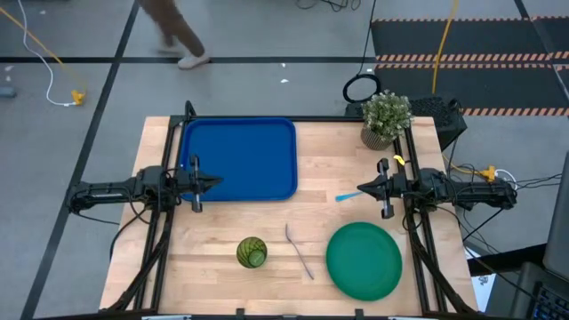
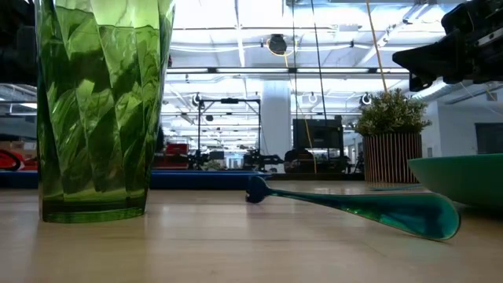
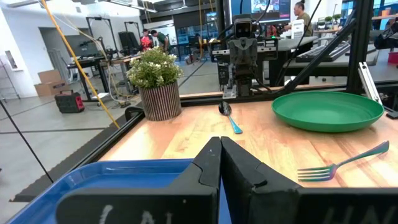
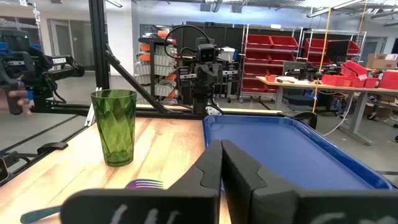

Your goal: Pick and place plate/cup/fork/spoon on tray

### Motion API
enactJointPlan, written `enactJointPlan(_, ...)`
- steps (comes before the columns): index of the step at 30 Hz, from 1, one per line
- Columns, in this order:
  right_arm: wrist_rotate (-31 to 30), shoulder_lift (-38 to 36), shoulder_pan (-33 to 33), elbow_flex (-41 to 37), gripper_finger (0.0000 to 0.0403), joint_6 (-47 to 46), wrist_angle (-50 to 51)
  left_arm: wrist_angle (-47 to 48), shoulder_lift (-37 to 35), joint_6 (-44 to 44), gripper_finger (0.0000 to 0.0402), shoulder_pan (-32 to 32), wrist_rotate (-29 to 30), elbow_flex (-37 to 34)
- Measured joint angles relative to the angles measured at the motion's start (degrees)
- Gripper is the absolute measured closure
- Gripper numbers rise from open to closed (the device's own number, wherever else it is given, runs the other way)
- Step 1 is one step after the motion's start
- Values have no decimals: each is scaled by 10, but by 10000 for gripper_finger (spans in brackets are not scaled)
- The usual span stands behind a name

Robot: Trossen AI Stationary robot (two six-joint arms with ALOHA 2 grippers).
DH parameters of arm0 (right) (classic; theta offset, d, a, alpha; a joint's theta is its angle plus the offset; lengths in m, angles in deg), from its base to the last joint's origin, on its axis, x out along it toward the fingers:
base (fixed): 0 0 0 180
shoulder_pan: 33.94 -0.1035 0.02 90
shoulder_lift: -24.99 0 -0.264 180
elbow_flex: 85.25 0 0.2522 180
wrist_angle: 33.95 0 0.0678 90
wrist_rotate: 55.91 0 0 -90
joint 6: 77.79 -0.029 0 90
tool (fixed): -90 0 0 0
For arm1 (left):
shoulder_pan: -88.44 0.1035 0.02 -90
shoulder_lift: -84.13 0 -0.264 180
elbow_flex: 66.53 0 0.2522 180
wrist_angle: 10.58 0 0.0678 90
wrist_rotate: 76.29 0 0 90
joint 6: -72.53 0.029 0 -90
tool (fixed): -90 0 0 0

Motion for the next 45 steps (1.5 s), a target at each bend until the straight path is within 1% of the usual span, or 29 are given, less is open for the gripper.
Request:
enactJointPlan(9,0,0,0,0,403,0,0,-11,0,-2,392,0,0,0)
enactJointPlan(14,0,0,0,0,403,0,0,-30,0,-36,392,0,0,0)
enactJointPlan(19,0,0,0,0,403,0,0,-101,0,-47,392,0,-3,0)
enactJointPlan(24,0,0,0,0,403,0,0,-207,0,-57,392,-3,-46,0)
enactJointPlan(27,0,0,0,0,403,0,0,-254,0,-57,392,-14,-59,3)
enactJointPlan(31,0,0,0,0,403,0,0,-238,16,-56,392,-36,-61,46)
enactJointPlan(34,0,0,0,0,403,0,0,-209,56,-54,392,-55,-61,93)
enactJointPlan(38,0,0,0,0,403,0,0,-180,132,-49,392,-83,-61,172)
enactJointPlan(45,0,0,0,0,403,0,-2,-53,293,-17,392,-135,-61,350)
